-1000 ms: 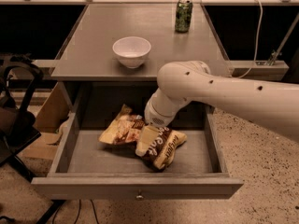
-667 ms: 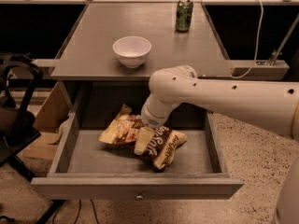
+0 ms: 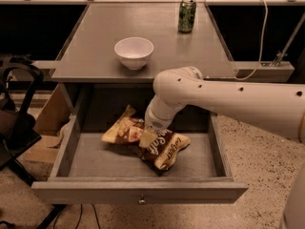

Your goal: Pick brown chip bag from top drawer and place on counter

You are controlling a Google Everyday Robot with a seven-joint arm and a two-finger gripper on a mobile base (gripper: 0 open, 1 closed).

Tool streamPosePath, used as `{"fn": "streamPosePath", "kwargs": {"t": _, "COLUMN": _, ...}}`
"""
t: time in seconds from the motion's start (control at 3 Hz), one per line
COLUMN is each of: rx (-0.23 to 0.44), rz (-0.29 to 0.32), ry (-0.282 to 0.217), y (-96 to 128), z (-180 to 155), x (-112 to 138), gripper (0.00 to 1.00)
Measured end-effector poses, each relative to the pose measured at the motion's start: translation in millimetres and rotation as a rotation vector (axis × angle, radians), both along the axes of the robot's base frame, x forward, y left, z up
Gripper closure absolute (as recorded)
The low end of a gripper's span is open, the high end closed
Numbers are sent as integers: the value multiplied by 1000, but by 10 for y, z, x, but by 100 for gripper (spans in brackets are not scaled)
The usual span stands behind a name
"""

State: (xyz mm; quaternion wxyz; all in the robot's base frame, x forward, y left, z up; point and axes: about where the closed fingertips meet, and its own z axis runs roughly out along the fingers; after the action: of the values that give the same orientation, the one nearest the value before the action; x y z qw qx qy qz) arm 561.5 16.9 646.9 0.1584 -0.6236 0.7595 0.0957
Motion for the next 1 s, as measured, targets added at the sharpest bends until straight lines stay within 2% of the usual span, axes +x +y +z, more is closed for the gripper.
{"fn": "streamPosePath", "kwargs": {"t": 0.67, "rx": 77, "rz": 69, "ry": -16, "y": 279, "z": 107, "x": -277, "gripper": 93}}
{"fn": "streamPosePath", "kwargs": {"t": 1.0, "rx": 143, "rz": 113, "ry": -50, "y": 353, "z": 339, "x": -420, "gripper": 100}}
